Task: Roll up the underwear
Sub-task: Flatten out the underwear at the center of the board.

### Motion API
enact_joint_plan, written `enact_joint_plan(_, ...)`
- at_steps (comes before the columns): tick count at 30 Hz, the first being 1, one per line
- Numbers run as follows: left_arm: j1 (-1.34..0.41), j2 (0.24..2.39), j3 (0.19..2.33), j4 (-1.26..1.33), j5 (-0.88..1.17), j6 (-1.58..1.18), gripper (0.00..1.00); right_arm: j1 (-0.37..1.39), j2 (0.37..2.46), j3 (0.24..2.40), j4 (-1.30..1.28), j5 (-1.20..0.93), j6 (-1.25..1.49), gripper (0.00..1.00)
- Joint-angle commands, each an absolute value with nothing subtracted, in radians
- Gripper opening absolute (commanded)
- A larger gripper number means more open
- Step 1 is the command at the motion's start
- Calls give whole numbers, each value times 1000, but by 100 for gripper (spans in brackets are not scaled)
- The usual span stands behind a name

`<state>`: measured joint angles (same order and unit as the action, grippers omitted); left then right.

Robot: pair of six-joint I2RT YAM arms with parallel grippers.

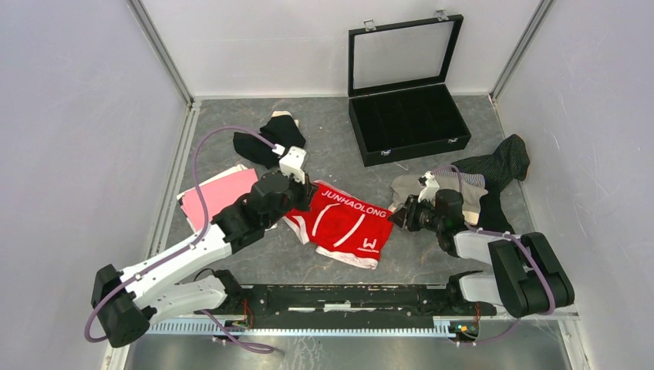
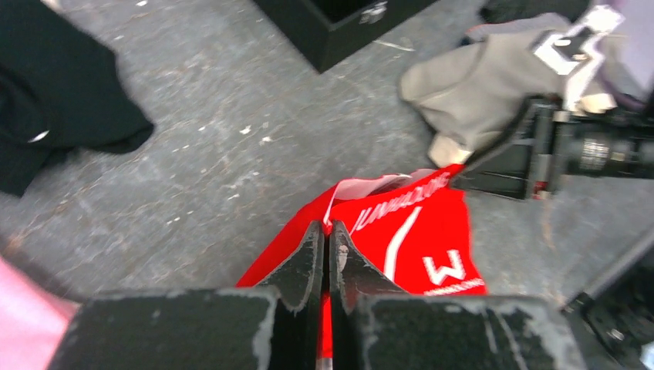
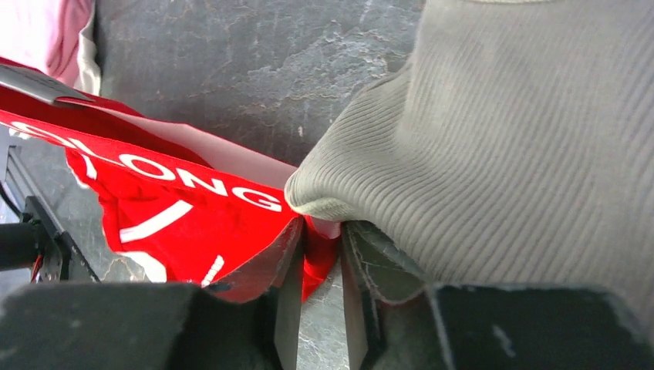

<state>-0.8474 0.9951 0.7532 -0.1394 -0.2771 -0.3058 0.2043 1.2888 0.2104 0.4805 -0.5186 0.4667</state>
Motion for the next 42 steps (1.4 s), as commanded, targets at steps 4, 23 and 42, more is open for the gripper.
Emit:
enact_joint_plan(4, -843, 995, 964, -215, 58, -175, 2, 202, 1279, 180, 662, -604, 470, 36)
enact_joint_plan(23, -845, 1199, 1444, -641, 269, 203, 2, 293, 600, 394, 356, -771, 105, 82)
enact_joint_plan(42, -847, 1199, 1448, -677, 451, 240, 2, 655, 948, 792, 186, -713, -271, 84)
